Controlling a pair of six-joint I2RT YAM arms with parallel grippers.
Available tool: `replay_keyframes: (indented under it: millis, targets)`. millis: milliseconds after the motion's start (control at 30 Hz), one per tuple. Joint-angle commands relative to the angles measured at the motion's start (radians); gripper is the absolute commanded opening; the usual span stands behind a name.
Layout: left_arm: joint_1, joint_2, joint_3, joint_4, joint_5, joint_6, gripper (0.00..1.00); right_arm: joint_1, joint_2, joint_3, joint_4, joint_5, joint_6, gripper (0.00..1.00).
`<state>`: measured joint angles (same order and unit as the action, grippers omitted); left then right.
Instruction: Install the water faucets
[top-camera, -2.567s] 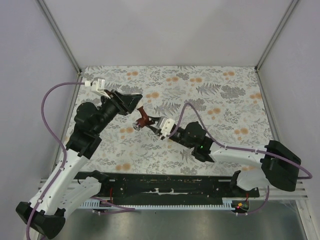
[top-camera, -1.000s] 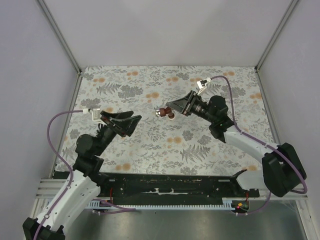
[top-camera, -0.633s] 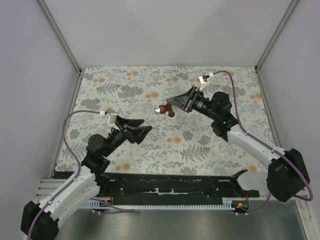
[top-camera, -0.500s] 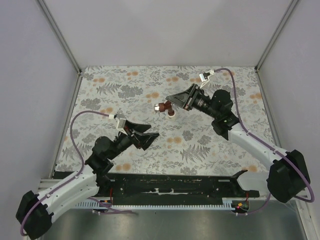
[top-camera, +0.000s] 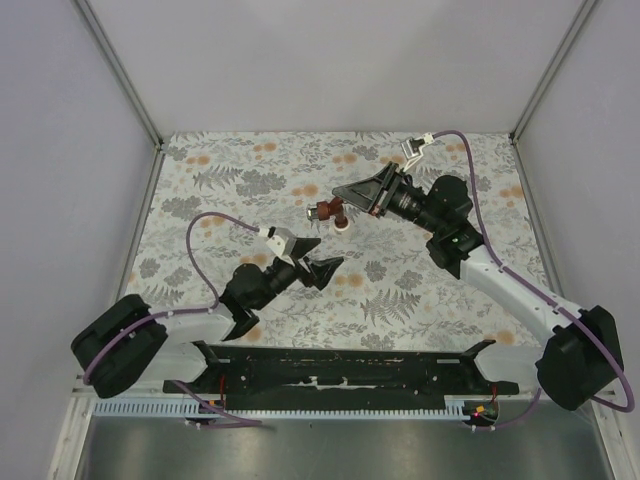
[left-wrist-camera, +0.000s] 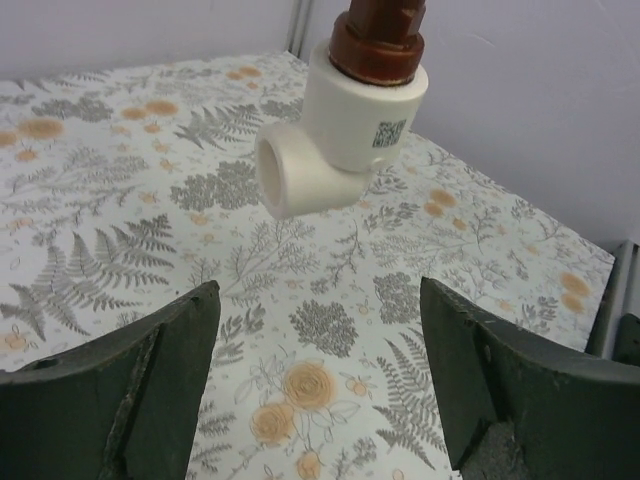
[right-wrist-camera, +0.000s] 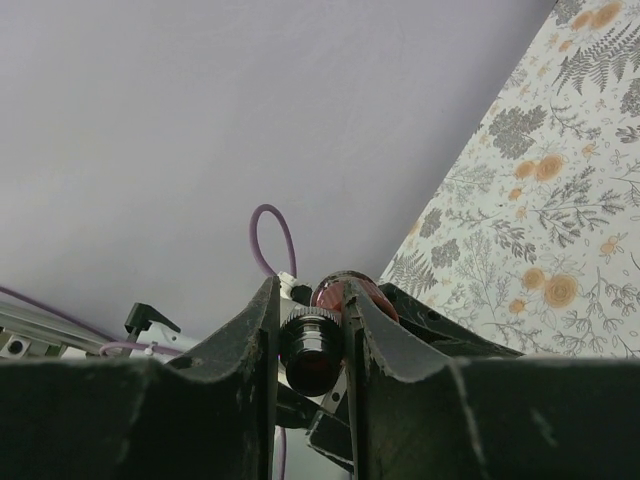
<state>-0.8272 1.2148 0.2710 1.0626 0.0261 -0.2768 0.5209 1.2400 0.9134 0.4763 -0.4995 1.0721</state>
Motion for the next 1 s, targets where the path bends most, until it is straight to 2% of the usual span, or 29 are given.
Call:
replay_keyframes:
  millis: [0,300,567,700,867,933,967]
  targets:
    - [-0.006,0.116,0.074,0.335,0.018,0.133,0.85,0.001,-0.047,0.036,0.056,-0.016,0.029,0.0]
    - [-0.004,0.213,0.166,0.366,0.084,0.133,0.83,-0.001,-0.065,0.024,0.058,-0.019,0.042,0.0]
    - [-0.003,0.261,0.2,0.39,0.11,0.126,0.71,0.001,-0.076,0.022,0.061,-0.024,0.057,0.0]
    - [-0.004,0.273,0.206,0.418,0.098,0.123,0.52,-0.001,-0.079,0.018,0.05,-0.024,0.052,0.0]
    - [-0.004,0.266,0.215,0.425,0.112,0.114,0.4,-0.001,-0.079,0.01,0.048,-0.017,0.052,0.0]
    - [-0.003,0.256,0.212,0.427,0.12,0.11,0.28,0.002,-0.079,0.007,0.045,-0.016,0.048,0.0]
    - [-0.004,0.25,0.209,0.427,0.121,0.11,0.18,-0.001,-0.08,0.005,0.041,-0.011,0.042,0.0]
